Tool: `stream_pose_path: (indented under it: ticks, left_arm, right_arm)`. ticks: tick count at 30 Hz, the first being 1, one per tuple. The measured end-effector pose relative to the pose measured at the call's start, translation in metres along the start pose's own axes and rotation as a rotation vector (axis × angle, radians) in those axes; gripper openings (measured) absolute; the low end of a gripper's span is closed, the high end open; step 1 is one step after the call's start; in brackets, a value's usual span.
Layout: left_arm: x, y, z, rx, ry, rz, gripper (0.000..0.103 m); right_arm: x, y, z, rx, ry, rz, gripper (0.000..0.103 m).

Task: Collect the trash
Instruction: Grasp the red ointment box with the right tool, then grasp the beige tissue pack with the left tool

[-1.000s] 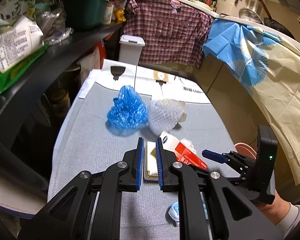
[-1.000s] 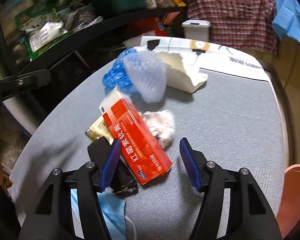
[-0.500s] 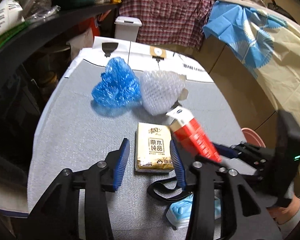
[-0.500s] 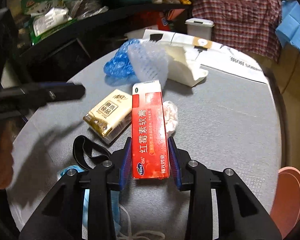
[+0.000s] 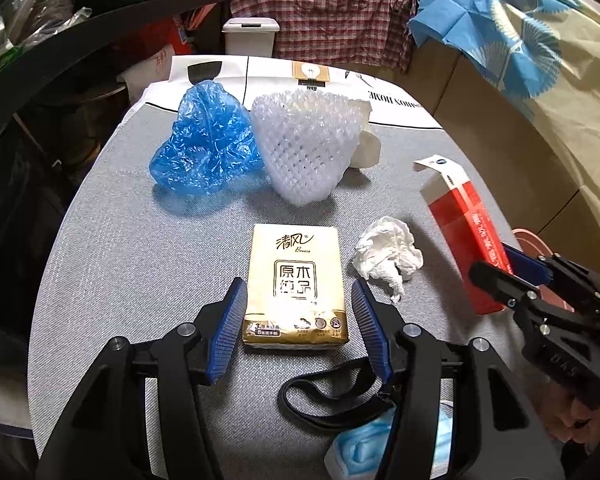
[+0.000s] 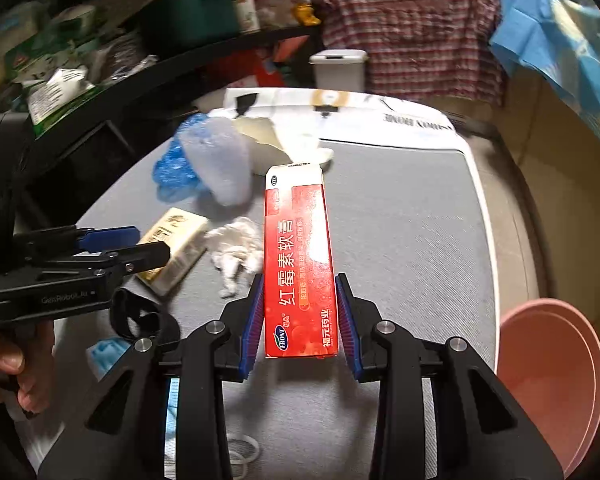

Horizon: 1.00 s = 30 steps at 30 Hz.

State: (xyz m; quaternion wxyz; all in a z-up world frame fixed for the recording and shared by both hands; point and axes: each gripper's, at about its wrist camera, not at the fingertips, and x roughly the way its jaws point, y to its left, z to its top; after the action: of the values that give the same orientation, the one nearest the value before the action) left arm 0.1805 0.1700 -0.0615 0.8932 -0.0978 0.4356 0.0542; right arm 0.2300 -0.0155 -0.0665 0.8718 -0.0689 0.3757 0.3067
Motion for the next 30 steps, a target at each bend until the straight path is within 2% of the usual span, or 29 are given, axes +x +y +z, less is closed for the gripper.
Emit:
stream_pose_path:
  ticks: [8, 17, 24, 30]
  left_arm:
    - [0.004, -0.005, 0.001, 0.035, -0.017, 0.047, 0.055]
    - [0.012, -0.005, 0.001, 0.041, 0.006, 0.025, 0.055]
    - [0.017, -0.009, -0.003, 0.063, 0.019, 0.04, 0.055]
    - [0.012, -0.012, -0.004, 0.069, -0.007, 0.047, 0.053]
  right_arm:
    - [0.002, -0.005, -0.003, 0.021, 0.003, -0.015, 0.035]
    - [0.0, -0.003, -0.002, 0.022, 0.004, -0.013, 0.035]
    - [-0.003, -0.002, -0.001, 0.013, -0.005, -0.014, 0.035]
    - [-0.011, -0.004, 0.001, 0.016, -0.027, -0.024, 0.035]
